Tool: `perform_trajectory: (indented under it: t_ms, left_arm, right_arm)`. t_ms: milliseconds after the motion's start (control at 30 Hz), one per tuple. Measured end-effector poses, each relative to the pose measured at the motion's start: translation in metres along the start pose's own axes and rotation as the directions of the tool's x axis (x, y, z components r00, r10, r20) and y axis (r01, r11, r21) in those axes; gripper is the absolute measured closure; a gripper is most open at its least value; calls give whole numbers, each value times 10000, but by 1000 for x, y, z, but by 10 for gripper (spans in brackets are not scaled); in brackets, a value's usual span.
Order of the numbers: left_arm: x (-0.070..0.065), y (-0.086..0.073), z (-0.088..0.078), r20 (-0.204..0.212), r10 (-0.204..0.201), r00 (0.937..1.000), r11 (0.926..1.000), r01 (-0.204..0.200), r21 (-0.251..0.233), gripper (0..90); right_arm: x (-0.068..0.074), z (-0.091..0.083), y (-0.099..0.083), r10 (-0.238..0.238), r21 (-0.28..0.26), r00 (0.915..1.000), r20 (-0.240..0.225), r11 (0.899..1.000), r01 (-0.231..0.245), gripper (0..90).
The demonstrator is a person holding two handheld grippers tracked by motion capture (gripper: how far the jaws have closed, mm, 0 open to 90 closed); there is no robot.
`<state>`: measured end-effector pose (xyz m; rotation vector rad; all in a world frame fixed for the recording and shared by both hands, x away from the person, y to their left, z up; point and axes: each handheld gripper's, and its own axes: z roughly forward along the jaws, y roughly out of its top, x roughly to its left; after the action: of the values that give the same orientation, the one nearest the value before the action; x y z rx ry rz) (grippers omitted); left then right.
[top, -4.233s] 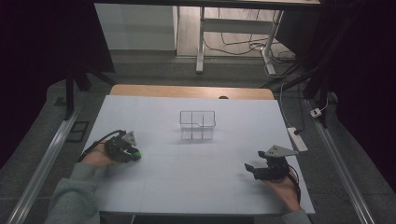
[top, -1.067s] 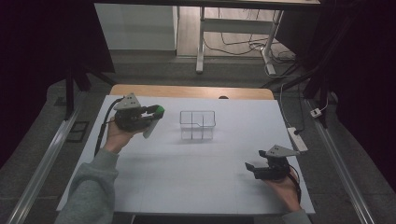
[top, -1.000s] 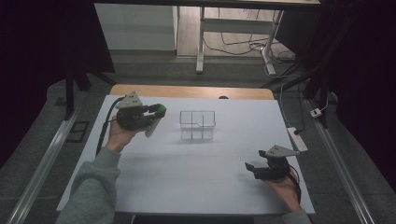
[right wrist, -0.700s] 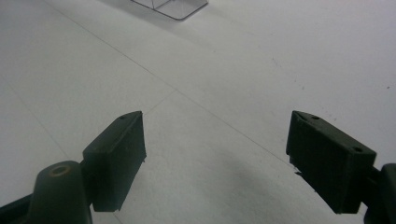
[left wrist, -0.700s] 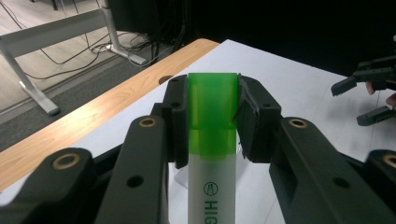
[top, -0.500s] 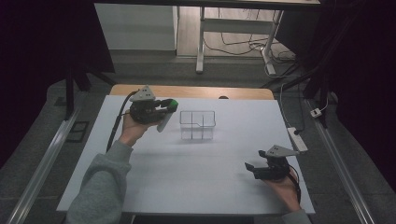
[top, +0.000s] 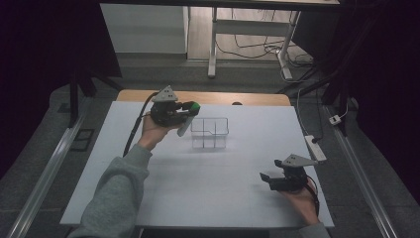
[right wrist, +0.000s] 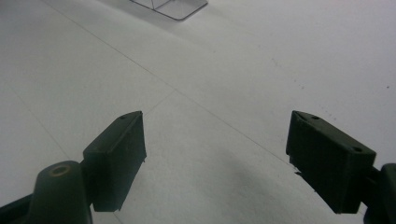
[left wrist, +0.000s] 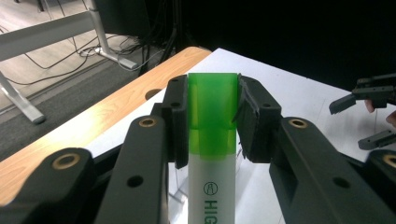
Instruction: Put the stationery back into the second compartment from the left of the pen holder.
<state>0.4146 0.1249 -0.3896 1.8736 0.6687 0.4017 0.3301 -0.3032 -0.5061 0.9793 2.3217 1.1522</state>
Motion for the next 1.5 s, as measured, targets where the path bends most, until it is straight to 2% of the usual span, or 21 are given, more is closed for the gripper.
perform_trajectory:
  t_ms: [300, 733, 867, 967, 1200, 1500]
  left_arm:
    - [-2, 10, 16, 178, -78, 9998, 9998, 82, -184, 663]
    - [-6, 28, 44, 384, 151, 9991, 9999, -148, -61, 663]
    - [-8, 34, 56, 325, 303, 9990, 9995, -305, 46, 663]
    - [-6, 37, 65, 368, 223, 9991, 9997, -226, 88, 663]
    - [-4, 35, 82, 509, 125, 9986, 9998, -131, 119, 662]
    - [1, 26, 92, 619, 28, 9981, 9994, -49, 344, 661]
  right_arm:
    - [0, 0, -1, 10, -62, 10000, -8, 10000, -10, 191]
    - [-1, 1, -1, 44, -32, 10000, -57, 10000, -44, 190]
    - [-1, 1, -1, 58, -21, 10000, -52, 10000, -58, 190]
    - [-1, 1, -2, 68, -49, 9999, -88, 10000, -68, 190]
    - [-1, 1, -2, 55, -26, 10000, -14, 10000, -55, 190]
    - [-1, 2, -3, 81, 73, 10000, -26, 9999, -80, 190]
